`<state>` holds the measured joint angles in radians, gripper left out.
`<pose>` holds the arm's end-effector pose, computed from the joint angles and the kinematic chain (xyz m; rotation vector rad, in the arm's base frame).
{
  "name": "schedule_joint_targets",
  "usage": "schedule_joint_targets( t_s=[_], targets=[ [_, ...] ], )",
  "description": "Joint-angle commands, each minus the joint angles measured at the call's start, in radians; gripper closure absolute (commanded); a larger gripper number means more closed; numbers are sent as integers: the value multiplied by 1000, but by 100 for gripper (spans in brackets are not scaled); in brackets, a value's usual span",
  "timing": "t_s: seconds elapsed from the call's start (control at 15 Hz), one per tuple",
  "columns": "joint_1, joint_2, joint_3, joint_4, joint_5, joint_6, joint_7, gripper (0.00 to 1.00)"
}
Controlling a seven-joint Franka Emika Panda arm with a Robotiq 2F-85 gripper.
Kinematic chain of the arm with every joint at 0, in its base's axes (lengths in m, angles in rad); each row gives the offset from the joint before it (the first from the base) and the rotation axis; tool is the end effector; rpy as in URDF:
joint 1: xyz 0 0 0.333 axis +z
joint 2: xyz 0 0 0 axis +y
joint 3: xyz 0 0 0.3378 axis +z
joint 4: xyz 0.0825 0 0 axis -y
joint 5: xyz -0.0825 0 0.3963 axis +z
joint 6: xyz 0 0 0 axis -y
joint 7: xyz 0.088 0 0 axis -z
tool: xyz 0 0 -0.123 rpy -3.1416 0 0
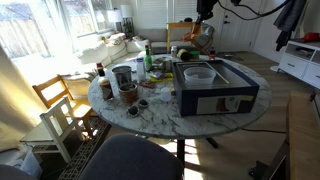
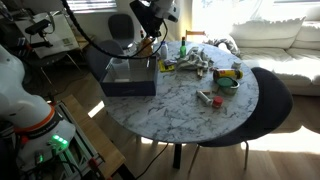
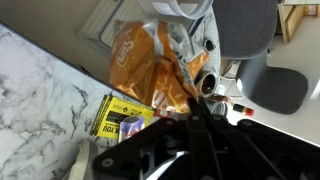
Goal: Put the orange packet in the clear container
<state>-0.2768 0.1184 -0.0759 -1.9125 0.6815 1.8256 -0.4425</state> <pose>0.5697 -0.1434 0.4373 -2.4769 0.1964 -0.0817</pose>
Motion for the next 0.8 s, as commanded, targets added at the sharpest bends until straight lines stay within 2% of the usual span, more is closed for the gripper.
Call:
schedule_joint_targets(
  t_s=[0.0,0.73],
  targets=[
    [39,-8,-22,-46,-8,4,3,100],
    [92,58,-7,-45,25,81,51,100]
  ],
)
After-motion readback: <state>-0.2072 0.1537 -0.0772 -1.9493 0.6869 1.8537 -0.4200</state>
